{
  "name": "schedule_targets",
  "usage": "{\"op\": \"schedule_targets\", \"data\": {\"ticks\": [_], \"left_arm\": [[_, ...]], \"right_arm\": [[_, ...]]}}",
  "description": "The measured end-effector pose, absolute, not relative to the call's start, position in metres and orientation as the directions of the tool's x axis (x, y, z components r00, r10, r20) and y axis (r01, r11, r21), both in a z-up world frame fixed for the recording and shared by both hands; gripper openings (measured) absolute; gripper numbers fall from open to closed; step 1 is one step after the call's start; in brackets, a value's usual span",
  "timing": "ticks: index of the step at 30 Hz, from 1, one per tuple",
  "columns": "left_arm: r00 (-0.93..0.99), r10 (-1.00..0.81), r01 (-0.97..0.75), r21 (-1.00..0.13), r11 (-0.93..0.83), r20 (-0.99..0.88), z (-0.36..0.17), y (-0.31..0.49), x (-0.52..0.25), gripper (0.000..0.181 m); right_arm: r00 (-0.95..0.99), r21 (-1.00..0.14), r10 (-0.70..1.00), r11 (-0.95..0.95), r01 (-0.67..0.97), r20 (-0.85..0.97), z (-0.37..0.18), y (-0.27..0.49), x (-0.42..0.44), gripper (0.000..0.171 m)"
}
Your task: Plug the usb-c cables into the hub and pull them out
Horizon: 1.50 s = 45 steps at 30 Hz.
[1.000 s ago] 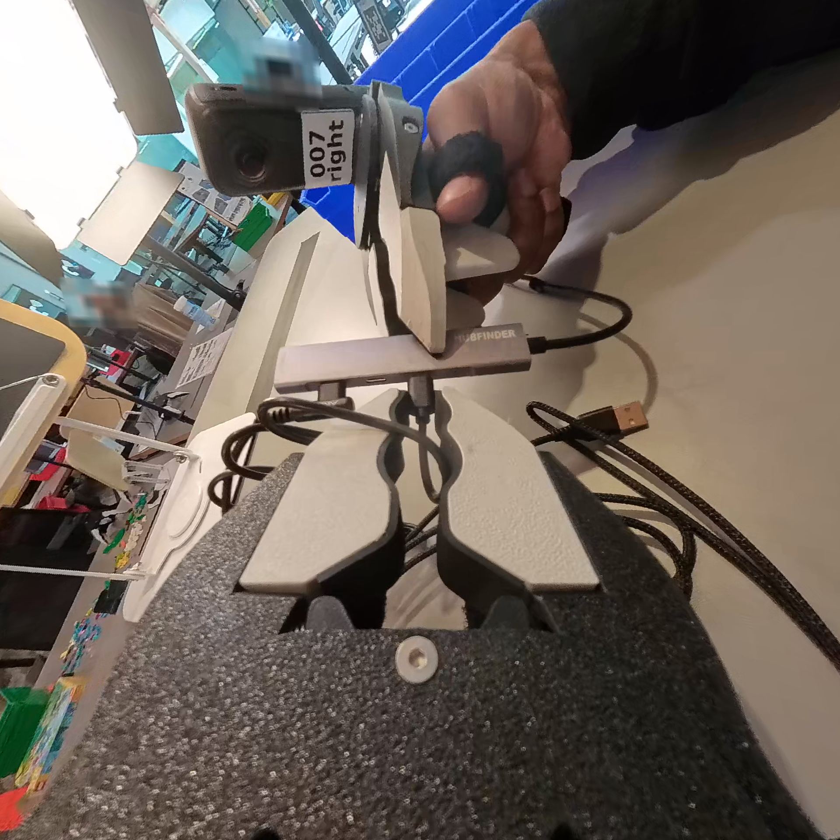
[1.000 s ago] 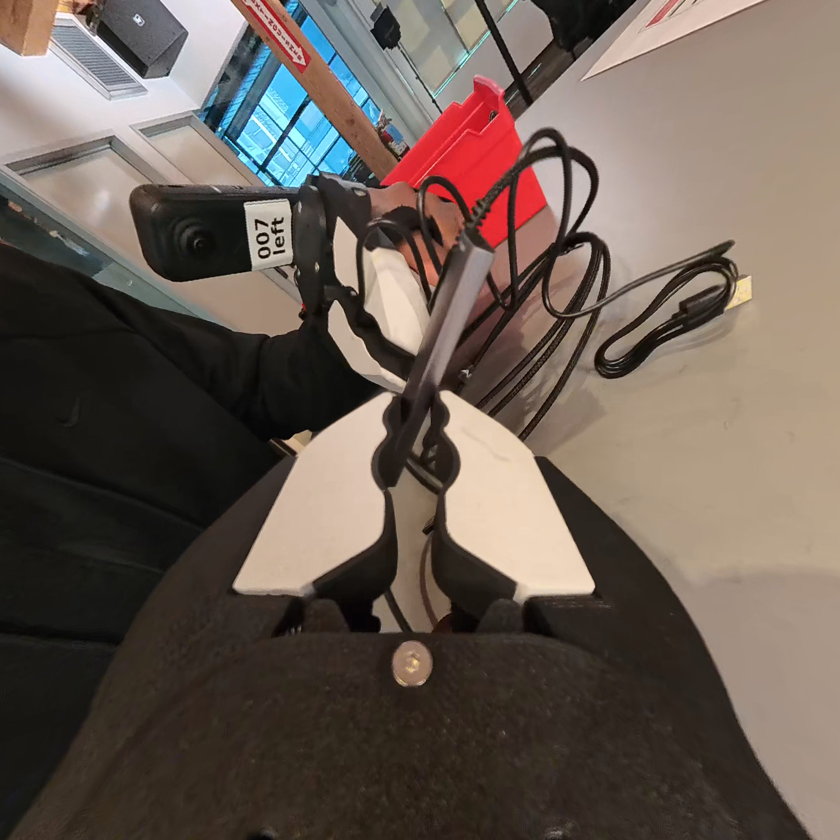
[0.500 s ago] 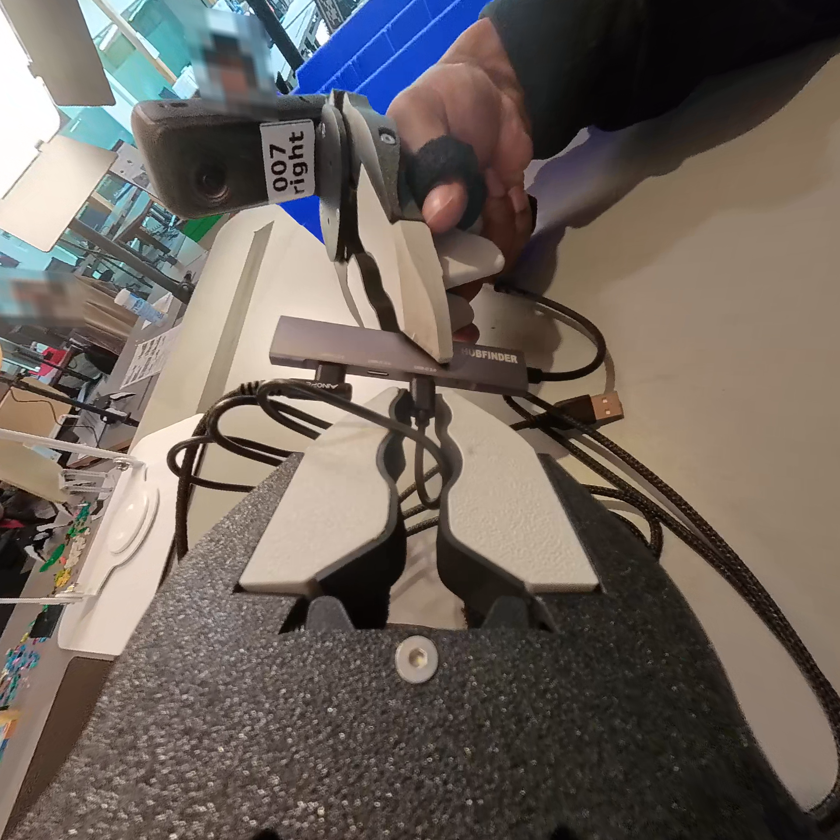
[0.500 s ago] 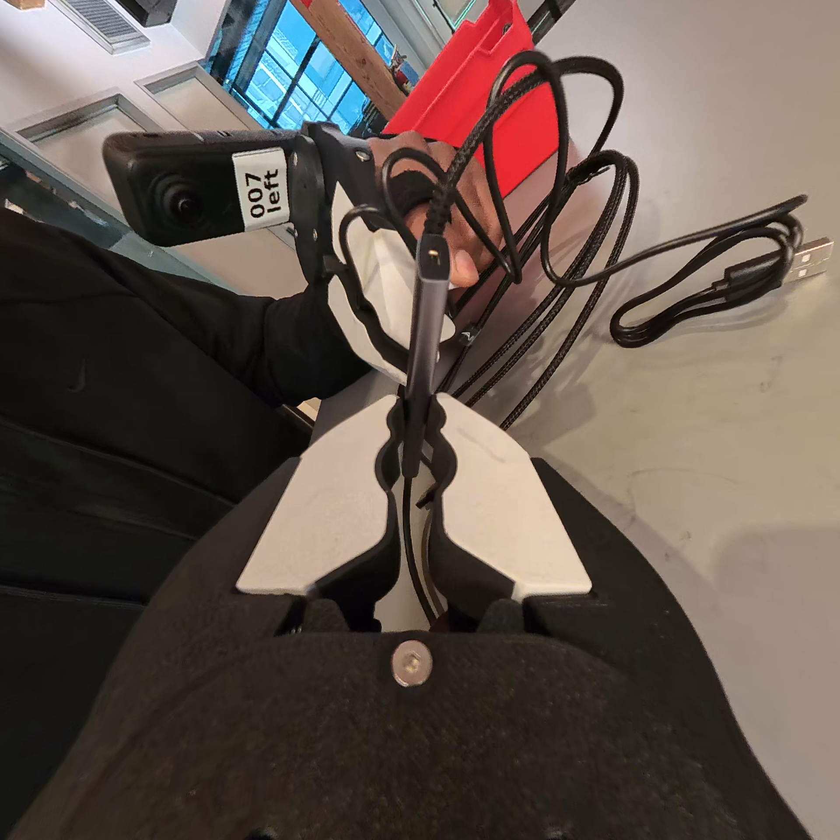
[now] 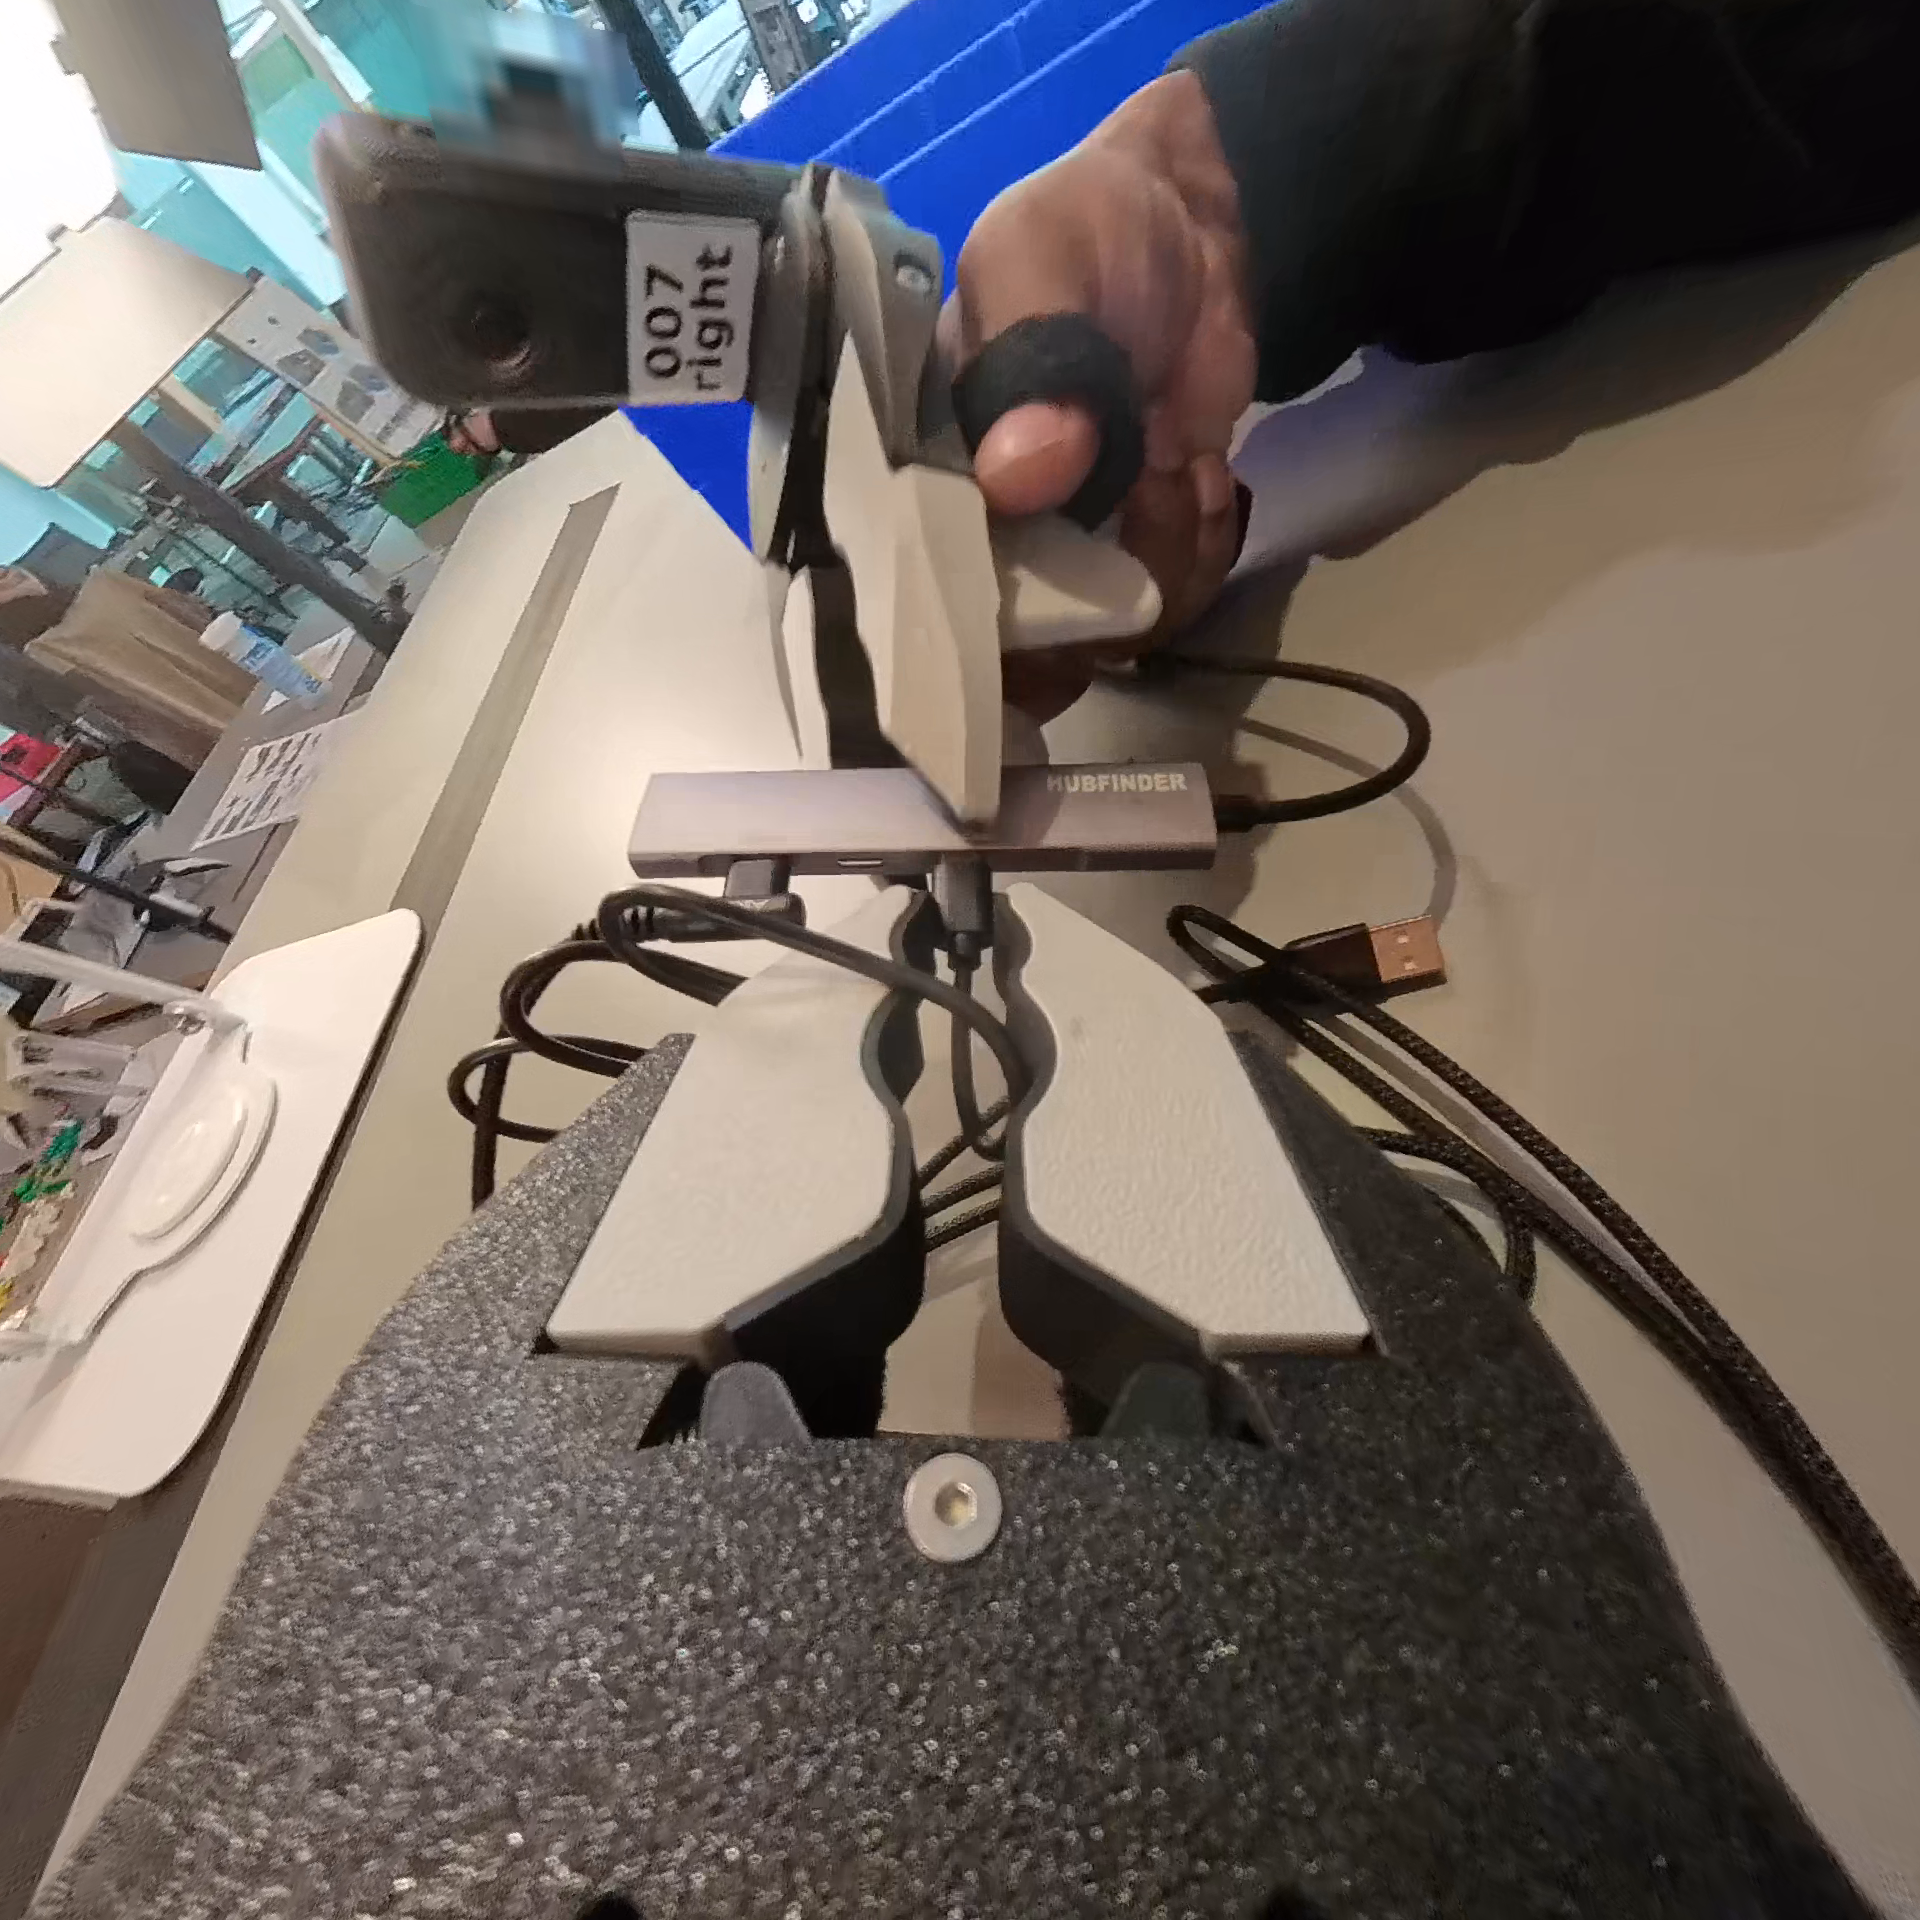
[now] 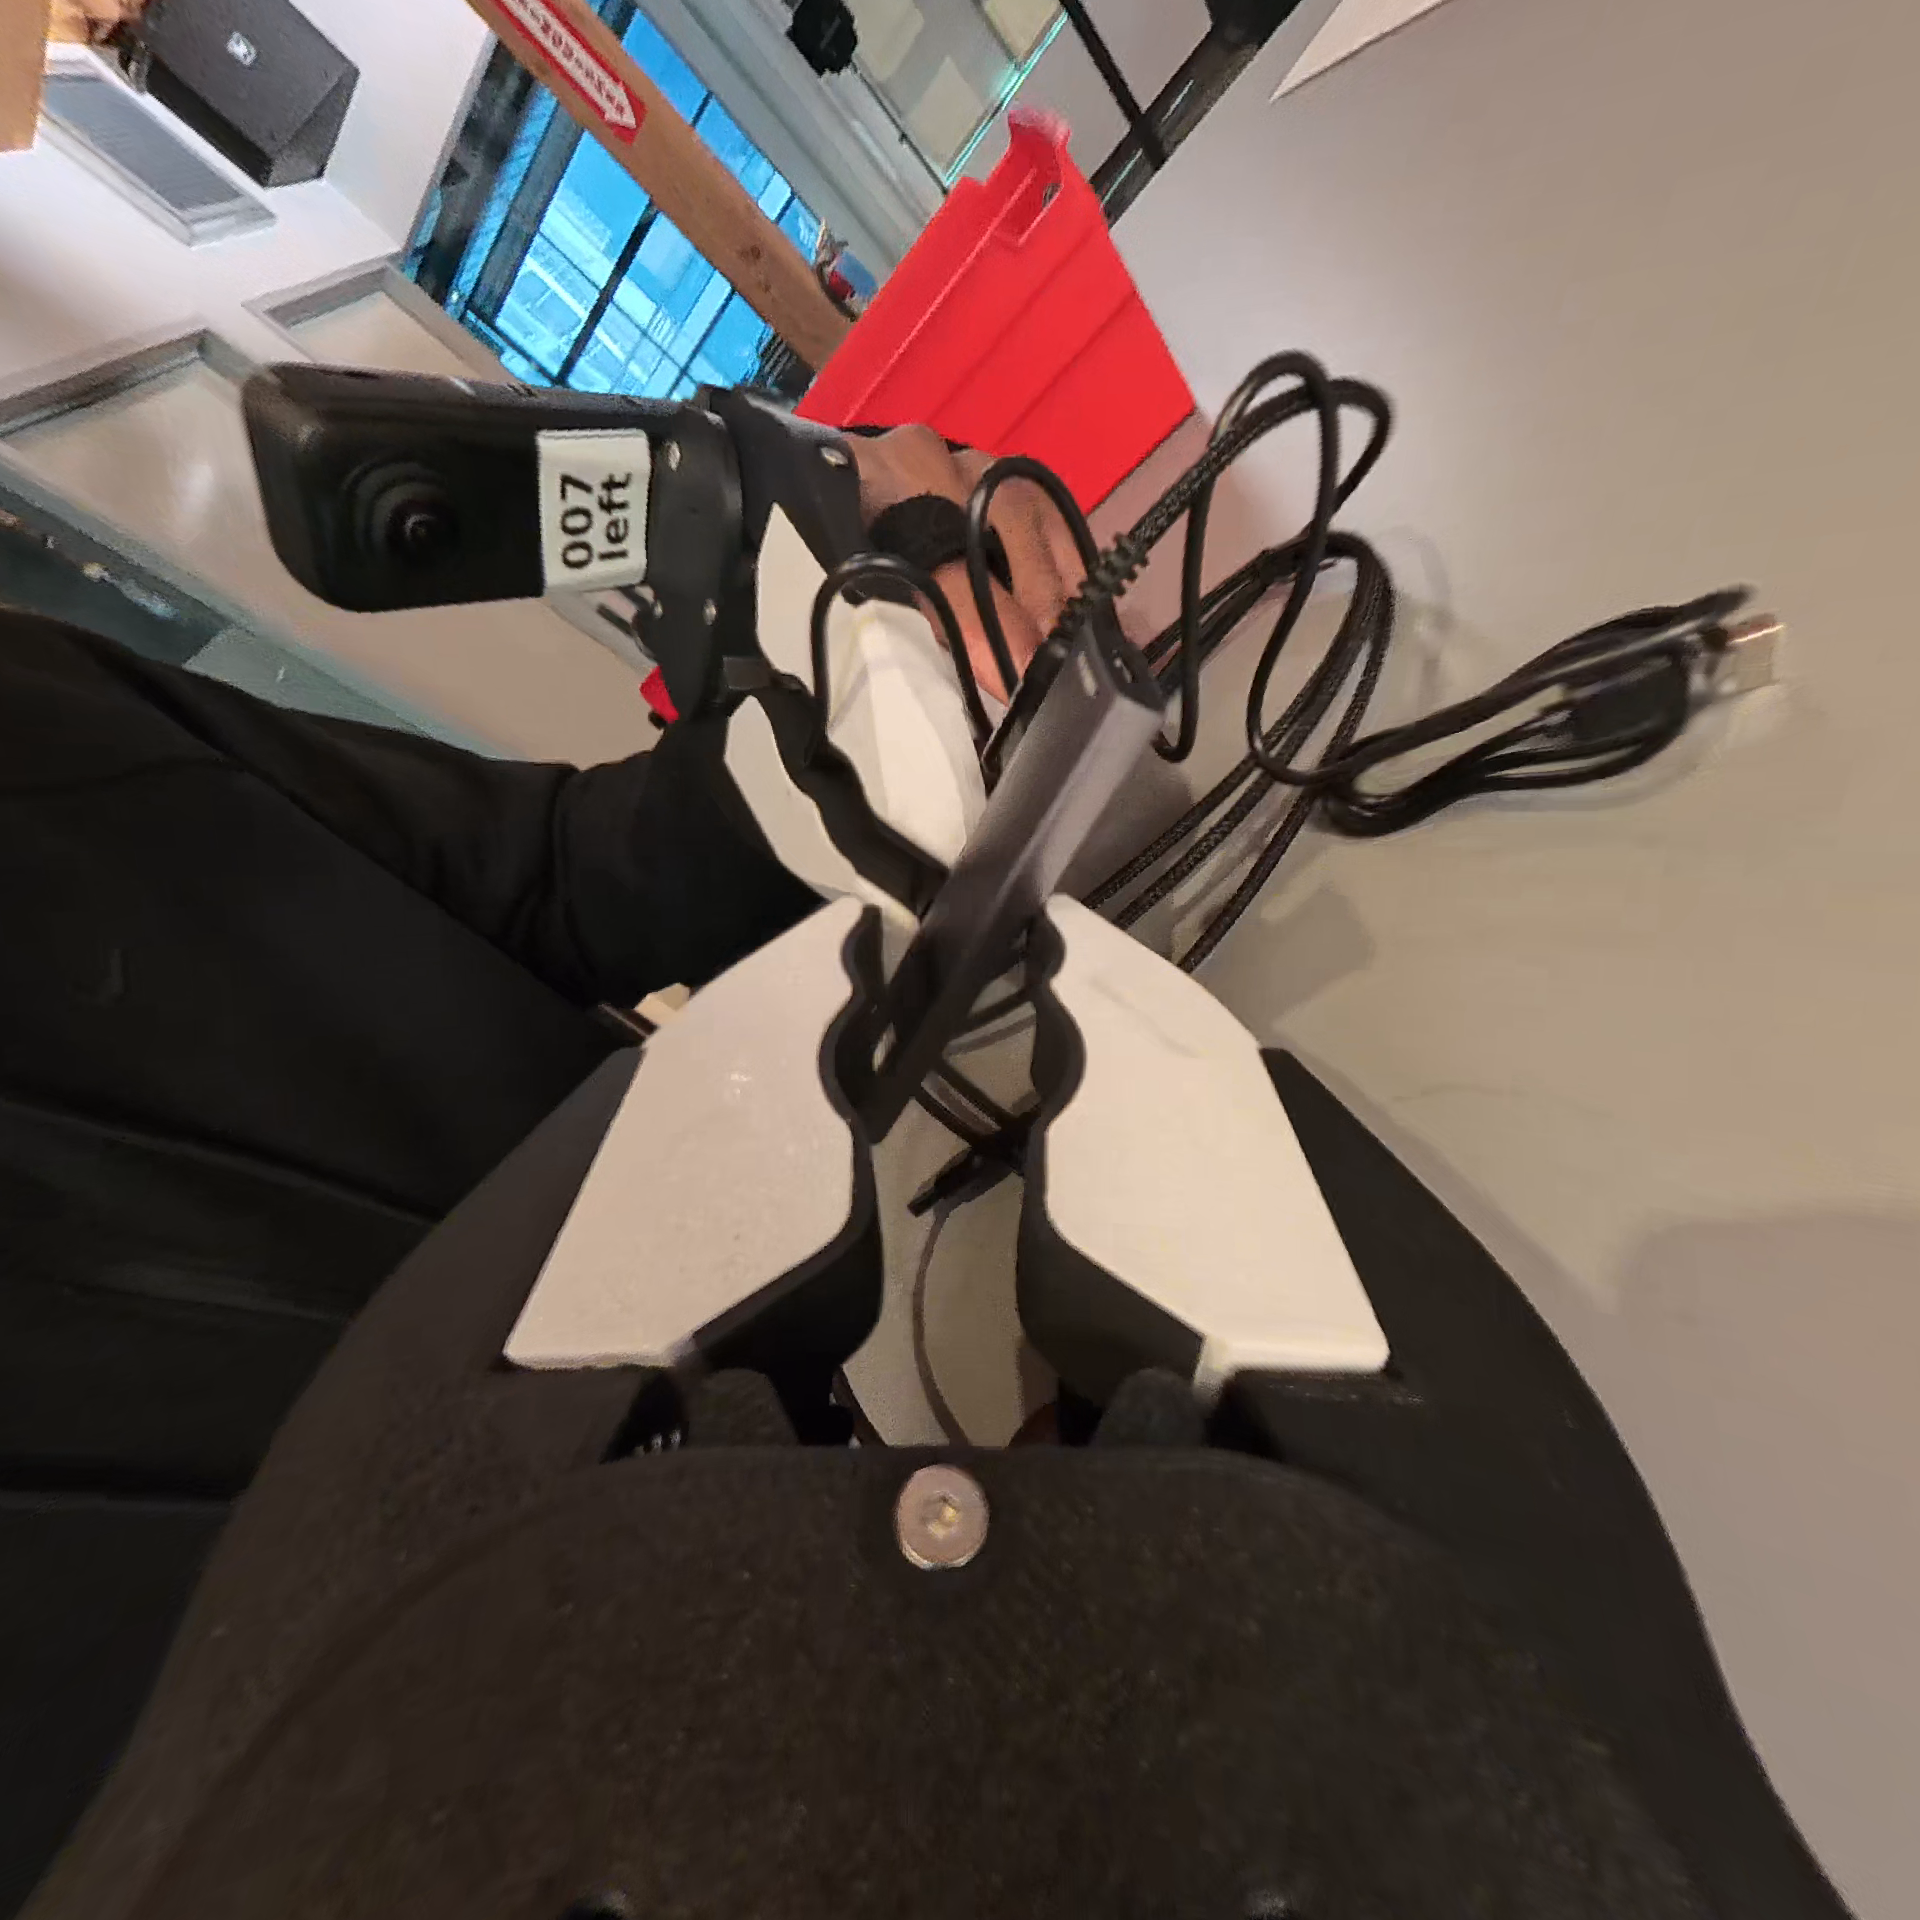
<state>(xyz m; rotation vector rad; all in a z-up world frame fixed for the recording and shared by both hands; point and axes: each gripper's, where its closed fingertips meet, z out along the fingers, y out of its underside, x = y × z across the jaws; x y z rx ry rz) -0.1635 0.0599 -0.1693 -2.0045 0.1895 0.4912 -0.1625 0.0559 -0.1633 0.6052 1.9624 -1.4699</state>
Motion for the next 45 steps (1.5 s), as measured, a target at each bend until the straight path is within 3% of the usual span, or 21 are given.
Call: {"op": "schedule_targets", "data": {"ticks": [4,18,36,45], "left_arm": [[0.898,0.116,-0.322,-0.815,-0.482,-0.424,-0.168,0.053,-0.172,0.011],[0.905,0.095,-0.330,-0.826,-0.457,-0.414,-0.172,0.064,-0.167,0.011],[0.887,0.199,-0.302,-0.851,-0.429,-0.416,-0.163,0.060,-0.181,0.011],[0.899,0.156,-0.314,-0.850,-0.424,-0.410,-0.166,0.066,-0.173,0.011]], "right_arm": [[-0.698,-0.682,0.026,0.195,0.705,-0.715,-0.155,0.068,-0.179,0.022],[-0.684,-0.666,0.006,0.223,0.712,-0.729,-0.161,0.065,-0.173,0.011],[-0.680,-0.662,0.035,0.196,0.723,-0.732,-0.156,0.071,-0.180,0.014],[-0.650,-0.633,-0.015,0.245,0.734,-0.760,-0.162,0.066,-0.168,0.010]]}}
